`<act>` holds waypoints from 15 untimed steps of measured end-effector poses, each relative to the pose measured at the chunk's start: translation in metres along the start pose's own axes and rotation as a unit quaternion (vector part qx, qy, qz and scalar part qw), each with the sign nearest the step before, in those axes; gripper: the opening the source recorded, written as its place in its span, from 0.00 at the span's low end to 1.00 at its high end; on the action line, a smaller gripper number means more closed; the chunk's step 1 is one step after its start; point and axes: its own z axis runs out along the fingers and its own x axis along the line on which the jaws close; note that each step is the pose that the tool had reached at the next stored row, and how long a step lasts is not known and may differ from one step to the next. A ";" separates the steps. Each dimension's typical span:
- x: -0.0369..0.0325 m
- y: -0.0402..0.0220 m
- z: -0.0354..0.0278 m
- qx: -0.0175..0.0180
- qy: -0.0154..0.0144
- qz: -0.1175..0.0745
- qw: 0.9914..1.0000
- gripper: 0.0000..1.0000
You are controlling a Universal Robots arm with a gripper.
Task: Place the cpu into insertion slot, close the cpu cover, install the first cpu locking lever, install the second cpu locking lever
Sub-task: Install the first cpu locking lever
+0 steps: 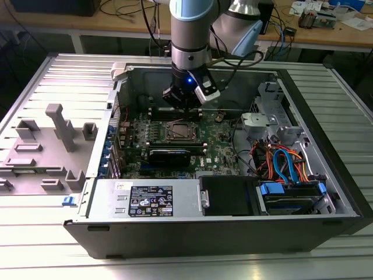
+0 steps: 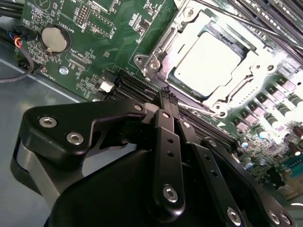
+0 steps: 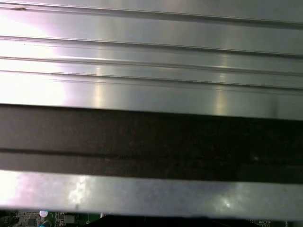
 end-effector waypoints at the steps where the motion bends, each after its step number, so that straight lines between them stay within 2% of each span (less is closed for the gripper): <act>1: -0.0004 -0.0001 0.0007 0.000 0.000 0.000 1.000 0.11; 9: -0.0008 -0.0005 0.0087 0.000 -0.001 0.000 1.000 0.11; 15: -0.0008 -0.0006 0.0095 0.000 -0.001 0.000 1.000 0.11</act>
